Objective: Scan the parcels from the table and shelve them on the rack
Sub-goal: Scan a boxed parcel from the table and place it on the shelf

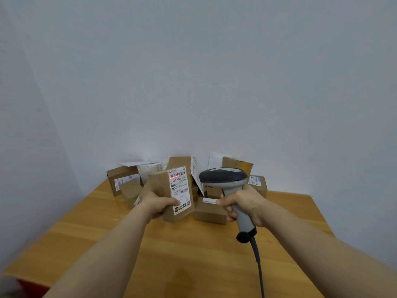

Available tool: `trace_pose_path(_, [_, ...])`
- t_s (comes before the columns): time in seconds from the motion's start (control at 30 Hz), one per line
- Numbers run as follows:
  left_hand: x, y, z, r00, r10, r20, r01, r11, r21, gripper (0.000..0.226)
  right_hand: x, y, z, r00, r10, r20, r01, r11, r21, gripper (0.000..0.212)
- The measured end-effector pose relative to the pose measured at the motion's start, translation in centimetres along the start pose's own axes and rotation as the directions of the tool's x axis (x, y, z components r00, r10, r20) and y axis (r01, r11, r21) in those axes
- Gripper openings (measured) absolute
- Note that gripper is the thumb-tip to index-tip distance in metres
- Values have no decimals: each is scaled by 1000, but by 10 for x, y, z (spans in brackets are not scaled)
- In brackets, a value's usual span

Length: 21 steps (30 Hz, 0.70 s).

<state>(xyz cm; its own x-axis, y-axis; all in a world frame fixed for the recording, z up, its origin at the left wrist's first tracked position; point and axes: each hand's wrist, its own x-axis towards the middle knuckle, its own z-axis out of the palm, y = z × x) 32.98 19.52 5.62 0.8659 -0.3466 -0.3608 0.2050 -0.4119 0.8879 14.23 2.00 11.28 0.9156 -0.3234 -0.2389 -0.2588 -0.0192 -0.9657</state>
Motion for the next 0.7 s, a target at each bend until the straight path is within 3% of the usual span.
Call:
trace_pose_path(0.13, [0, 0, -1, 1000, -2, -2, 2, 1000, 9, 47, -1, -1, 3, 1000, 6, 4, -6, 1000, 6, 23])
trace_pose_path(0.4, [-8, -3, -8, 1000, 24, -1, -24, 999, 26, 58, -2, 0, 7, 1000, -7, 21, 6, 998, 55, 13])
trace_pose_path(0.47, [-15, -4, -12, 999, 19, 37, -19, 1000, 23, 61, -1, 3, 7, 1000, -8, 12, 6, 994, 106, 19])
trace_pose_path(0.57, [-34, -11, -19, 988, 2, 155, 18, 992, -127, 60, 2, 13, 10, 999, -18, -48, 26, 986, 165, 20])
trace_pose_path(0.7, [-68, -34, -29, 981, -22, 190, 53, 985, -164, 49, 11, 28, 27, 994, 15, -112, 15, 965, 263, 24])
